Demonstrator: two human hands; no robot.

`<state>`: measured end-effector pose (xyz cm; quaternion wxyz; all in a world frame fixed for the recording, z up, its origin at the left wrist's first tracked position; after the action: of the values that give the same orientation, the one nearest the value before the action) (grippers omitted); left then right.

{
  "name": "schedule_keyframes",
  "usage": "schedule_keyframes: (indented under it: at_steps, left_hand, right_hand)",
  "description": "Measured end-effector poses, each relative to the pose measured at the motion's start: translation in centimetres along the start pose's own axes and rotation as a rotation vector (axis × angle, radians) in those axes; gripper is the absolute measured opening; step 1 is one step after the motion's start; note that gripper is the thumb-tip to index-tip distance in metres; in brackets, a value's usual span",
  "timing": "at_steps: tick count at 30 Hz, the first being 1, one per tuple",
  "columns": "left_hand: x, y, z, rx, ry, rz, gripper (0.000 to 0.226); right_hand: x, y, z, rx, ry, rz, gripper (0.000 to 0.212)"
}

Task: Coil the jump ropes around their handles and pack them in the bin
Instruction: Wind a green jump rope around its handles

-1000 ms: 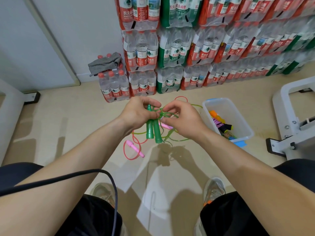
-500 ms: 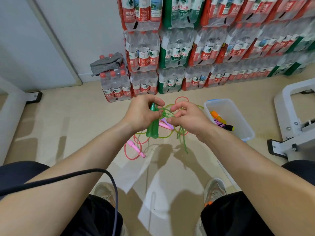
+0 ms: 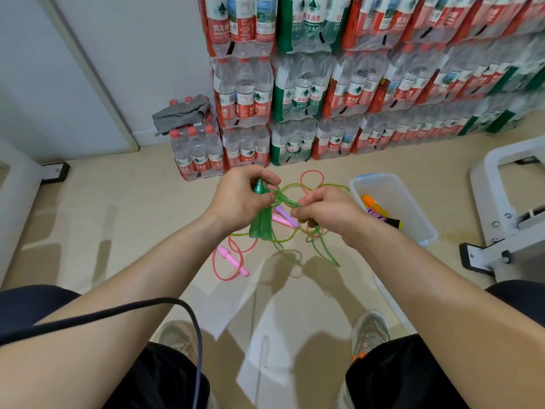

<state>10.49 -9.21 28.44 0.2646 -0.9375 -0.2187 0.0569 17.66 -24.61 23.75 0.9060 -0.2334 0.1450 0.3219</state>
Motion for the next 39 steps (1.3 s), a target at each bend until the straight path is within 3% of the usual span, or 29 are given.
schedule_keyframes:
  at_steps: [7, 11, 15, 21, 26, 30, 33, 35, 37, 39]
  left_hand:
    - [0.0, -0.9, 0.7, 0.104, -0.032, -0.091, 0.021]
    - [0.4, -1.4, 1.4, 0.109, -0.056, -0.111, 0.023]
    - [1.0, -2.5, 2.6, 0.159, -0.082, -0.152, 0.022]
    - [1.6, -5.1, 4.0, 0.16, -0.145, -0.252, 0.018]
    - [1.2, -4.3, 4.2, -0.151, -0.221, -0.198, 0.02]
    - [0.8, -3.1, 3.6, -0.296, -0.256, -0.142, 0.021]
    - [0.5, -2.2, 3.3, -0.348, -0.271, -0.113, 0.024]
    - [0.3, -1.9, 3.1, -0.362, -0.278, -0.11, 0.025]
    - [0.2, -1.9, 3.1, -0.374, -0.279, -0.124, 0.024]
    - [0.1, -1.8, 3.1, -0.39, -0.277, -0.136, 0.025]
  right_hand:
    - [1.0, -1.1, 0.1, -0.26, -0.144, -0.16, 0.025]
    - [1.1, 0.1, -0.4, -0.374, -0.122, -0.023, 0.039]
    - [1.6, -0.4, -2.4, -0.591, -0.015, 0.093, 0.036]
    - [1.5, -3.1, -4.9, -1.02, 0.121, 0.076, 0.017]
    - [1.5, -3.0, -4.6, -0.977, 0.104, 0.035, 0.026]
    - [0.9, -2.2, -1.5, -0.933, -0.001, -0.082, 0.073]
    - [-0.2, -2.3, 0.5, -0.864, -0.023, -0.245, 0.082]
    - [-1.3, -2.5, 1.9, -0.808, -0.055, -0.339, 0.075]
    - [-2.3, -2.0, 3.6, -0.753, -0.157, -0.389, 0.048]
    - [-2.7, -0.1, 4.5, -0.564, -0.273, -0.289, 0.025]
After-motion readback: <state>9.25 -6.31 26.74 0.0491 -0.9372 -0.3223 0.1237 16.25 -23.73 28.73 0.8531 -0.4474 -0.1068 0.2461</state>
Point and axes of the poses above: each hand's wrist, its own x-axis towards the middle knuckle, its own y-axis out of the palm, z = x × y, the point moved 10 cm from there along x, towards the middle knuckle, and after that the axes turned 1 degree about -y, right-handed, at the moved point
